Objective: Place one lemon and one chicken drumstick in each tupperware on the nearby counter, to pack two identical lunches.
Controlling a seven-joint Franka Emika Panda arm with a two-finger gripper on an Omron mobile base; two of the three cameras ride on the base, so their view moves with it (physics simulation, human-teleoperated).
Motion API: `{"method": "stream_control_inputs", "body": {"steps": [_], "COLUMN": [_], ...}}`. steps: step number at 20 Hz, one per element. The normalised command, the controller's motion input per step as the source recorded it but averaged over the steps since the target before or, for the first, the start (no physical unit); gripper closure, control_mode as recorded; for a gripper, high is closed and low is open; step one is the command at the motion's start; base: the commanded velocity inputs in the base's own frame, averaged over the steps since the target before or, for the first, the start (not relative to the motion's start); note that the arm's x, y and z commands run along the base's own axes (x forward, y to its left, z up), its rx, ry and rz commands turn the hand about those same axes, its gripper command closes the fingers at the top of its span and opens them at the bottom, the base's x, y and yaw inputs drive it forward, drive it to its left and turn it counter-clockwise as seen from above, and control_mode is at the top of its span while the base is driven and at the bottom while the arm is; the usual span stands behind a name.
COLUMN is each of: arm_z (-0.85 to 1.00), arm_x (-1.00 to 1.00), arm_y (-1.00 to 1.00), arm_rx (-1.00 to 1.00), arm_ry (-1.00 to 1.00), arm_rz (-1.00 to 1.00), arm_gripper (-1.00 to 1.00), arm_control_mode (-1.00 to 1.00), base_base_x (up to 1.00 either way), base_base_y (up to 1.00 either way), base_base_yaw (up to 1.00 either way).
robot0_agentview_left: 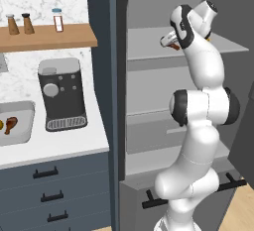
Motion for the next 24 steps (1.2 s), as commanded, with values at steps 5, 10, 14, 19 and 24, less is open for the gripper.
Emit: {"method": "stream_control_inputs", "body": {"steps": [5,10,14,19,24], "arm_z": [0.02,0.0,0.01,0.09,0.04], "arm_x": [-0.77,-1.0,-1.0,-1.0,-1.0], "arm_y": [0.02,0.0,0.12,0.12,0.0], "arm_rx": [0.0,0.0,0.0,-0.01,-0.03], "arm_ry": [-0.02,-0.13,-0.13,0.0,0.28], "arm_rz": [-0.06,-0.19,-0.22,-0.23,-0.13], "arm_gripper": [1.0,1.0,1.0,1.0,1.0], "arm_control_mode": [-1.0,-1.0,-1.0,-1.0,-1.0], "base_base_x": [0.0,0.0,0.0,0.0,0.0], "base_base_y": [0.0,0.0,0.0,0.0,0.0], "base_base_yaw": [0.0,0.0,0.0,0.0,0.0]}}
